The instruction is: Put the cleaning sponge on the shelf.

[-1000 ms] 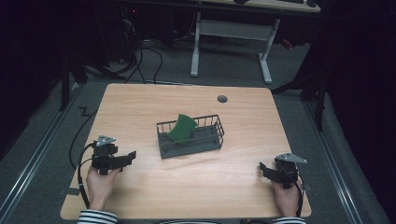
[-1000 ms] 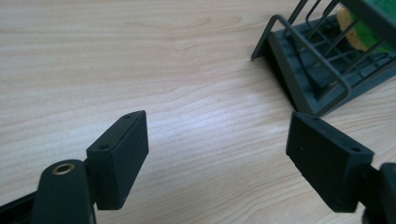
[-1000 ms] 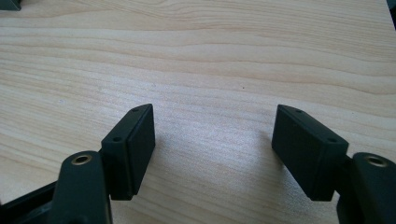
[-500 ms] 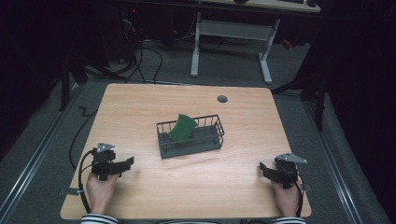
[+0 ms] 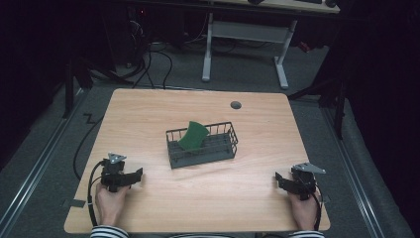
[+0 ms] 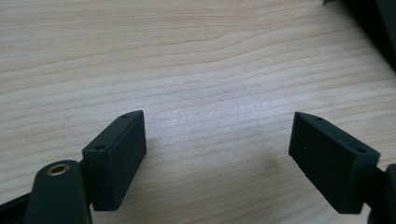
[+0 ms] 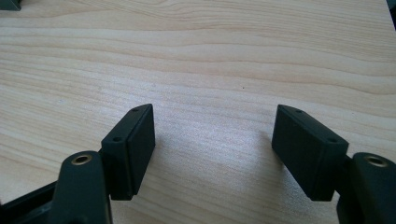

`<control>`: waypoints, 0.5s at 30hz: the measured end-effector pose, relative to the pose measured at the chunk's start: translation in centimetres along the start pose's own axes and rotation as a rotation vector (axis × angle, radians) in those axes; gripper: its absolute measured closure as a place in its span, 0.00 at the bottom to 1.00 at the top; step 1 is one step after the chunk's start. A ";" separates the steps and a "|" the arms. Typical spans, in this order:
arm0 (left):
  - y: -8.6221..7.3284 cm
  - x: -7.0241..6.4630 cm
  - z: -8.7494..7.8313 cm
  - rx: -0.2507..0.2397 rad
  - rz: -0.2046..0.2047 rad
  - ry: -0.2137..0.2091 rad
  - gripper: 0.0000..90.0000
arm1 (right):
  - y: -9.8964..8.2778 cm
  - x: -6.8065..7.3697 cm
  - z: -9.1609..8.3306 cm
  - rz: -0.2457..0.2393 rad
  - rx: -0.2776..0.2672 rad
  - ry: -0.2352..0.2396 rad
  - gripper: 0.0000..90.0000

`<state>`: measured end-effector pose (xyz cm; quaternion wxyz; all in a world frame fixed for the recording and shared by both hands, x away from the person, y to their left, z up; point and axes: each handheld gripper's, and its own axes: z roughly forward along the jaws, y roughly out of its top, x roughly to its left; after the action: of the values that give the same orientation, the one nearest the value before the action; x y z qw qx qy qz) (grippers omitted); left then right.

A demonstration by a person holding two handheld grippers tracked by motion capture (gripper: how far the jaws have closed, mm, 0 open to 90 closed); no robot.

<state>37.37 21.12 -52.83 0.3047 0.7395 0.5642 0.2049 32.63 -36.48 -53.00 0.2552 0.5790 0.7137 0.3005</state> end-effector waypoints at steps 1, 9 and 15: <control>0.0 -0.1 0.1 0.001 0.006 0.009 0.22 | 0.0 0.0 0.0 0.000 0.001 -0.001 0.33; -0.1 -0.4 0.8 -0.032 0.011 0.032 0.20 | 0.0 0.0 0.0 0.001 0.000 0.000 0.33; -0.4 -0.3 0.9 -0.062 0.004 0.034 0.17 | 0.0 0.0 0.0 0.001 0.000 0.000 0.33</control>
<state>37.61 20.70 -53.77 0.3176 0.7271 0.5612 0.2354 32.63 -36.47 -53.01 0.2552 0.5791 0.7135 0.3007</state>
